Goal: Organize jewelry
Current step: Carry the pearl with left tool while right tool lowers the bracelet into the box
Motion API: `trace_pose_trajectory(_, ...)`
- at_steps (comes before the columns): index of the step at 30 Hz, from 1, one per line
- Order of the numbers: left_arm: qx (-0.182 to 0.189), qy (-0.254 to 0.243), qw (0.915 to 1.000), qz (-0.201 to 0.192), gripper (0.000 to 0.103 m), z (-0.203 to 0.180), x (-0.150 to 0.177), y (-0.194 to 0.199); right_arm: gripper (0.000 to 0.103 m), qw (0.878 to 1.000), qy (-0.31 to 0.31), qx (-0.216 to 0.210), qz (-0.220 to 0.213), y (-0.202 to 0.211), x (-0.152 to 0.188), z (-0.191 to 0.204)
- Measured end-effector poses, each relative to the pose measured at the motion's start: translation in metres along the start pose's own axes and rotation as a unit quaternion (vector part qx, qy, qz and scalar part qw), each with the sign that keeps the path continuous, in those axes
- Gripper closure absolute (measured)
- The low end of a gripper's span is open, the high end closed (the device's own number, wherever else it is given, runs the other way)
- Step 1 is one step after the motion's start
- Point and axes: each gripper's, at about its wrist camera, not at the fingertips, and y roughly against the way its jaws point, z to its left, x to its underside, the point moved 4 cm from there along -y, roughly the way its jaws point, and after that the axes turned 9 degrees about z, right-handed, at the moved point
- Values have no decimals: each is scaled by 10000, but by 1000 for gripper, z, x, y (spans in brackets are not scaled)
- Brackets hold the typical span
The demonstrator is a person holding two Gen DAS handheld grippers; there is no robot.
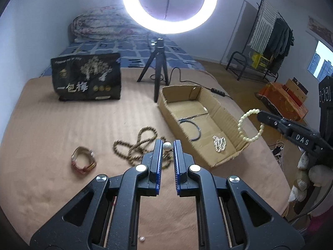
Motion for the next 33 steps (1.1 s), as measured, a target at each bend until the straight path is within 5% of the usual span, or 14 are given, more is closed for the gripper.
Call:
trace_pose_trajectory(12,295,-237,9993,42,95,-43,-35,-37,98,9991,-397,47,142,-37,-31,-39)
trace_pose_trajectory(33,669,-315,9962,460,95,-81,-33,-86,98,9967,-729,-24,363,-96,-52,-51)
